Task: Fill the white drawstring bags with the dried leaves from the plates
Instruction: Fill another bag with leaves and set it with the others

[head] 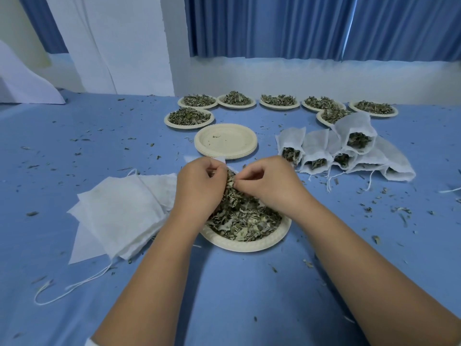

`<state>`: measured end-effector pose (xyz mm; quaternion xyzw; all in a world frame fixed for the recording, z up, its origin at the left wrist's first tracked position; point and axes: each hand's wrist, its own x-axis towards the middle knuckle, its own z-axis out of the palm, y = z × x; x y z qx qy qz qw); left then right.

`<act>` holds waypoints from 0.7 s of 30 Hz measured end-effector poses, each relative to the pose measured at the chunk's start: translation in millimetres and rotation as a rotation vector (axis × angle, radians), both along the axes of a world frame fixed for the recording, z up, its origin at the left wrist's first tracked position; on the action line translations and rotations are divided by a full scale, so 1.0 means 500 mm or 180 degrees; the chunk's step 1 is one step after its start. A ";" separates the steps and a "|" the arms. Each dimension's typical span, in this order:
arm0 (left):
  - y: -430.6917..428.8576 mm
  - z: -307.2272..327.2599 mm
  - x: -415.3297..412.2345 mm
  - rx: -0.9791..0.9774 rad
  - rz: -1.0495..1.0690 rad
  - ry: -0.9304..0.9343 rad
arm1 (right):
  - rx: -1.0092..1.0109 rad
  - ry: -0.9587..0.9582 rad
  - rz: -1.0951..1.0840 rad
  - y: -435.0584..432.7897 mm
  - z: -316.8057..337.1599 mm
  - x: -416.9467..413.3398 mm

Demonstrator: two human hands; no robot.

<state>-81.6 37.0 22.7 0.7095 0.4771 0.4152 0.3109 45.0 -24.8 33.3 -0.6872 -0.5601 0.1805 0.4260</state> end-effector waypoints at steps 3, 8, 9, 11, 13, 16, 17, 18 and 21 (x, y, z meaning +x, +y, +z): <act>-0.006 -0.001 0.001 -0.0081 -0.0268 -0.0032 | 0.0041 -0.0372 -0.0103 0.004 -0.008 -0.004; -0.006 0.000 0.001 -0.0221 -0.0435 -0.0126 | 0.0061 0.0102 -0.0256 0.008 -0.016 -0.010; -0.003 0.001 0.000 -0.0260 -0.0364 -0.0196 | 0.0013 0.0438 -0.0195 0.007 -0.013 -0.006; 0.000 0.002 -0.004 -0.0387 -0.0280 -0.0415 | -0.0078 0.1334 0.0100 0.005 -0.001 0.003; 0.001 0.005 -0.006 -0.0633 -0.0310 -0.0703 | -0.0048 0.2157 0.0300 0.003 0.008 0.012; -0.003 0.013 -0.009 -0.0924 -0.0480 -0.1013 | -0.0061 0.2393 0.0023 0.005 0.001 0.011; -0.004 0.015 -0.009 -0.1008 -0.0539 -0.1118 | -0.0103 0.2269 -0.0108 0.008 -0.003 0.010; -0.005 0.018 -0.010 -0.1088 -0.0589 -0.1218 | -0.0156 0.2179 -0.0197 0.009 -0.007 0.008; -0.008 0.022 -0.011 -0.1330 -0.0687 -0.1457 | -0.0335 0.2413 -0.0234 0.012 -0.009 0.007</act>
